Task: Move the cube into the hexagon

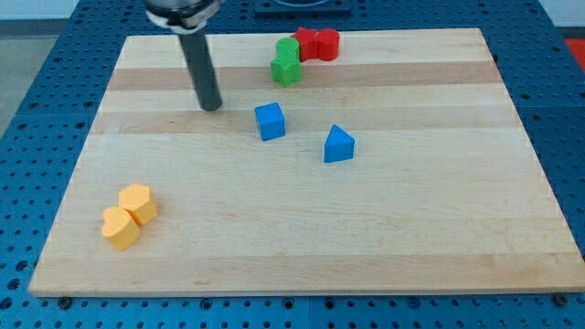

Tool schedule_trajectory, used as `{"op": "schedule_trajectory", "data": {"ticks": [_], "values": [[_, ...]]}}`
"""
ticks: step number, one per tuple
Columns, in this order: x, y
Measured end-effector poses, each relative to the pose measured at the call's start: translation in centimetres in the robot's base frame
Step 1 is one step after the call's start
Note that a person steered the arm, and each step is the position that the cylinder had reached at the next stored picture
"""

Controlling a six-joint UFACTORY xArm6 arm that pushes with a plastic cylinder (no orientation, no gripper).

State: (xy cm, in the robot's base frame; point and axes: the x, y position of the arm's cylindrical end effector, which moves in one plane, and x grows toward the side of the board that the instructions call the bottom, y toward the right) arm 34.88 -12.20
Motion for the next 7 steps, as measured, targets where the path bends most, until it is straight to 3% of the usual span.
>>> {"op": "schedule_trajectory", "data": {"ticks": [3,4,7], "values": [[0.7,11.7],[2.8,11.8],[3.8,5.9]]}}
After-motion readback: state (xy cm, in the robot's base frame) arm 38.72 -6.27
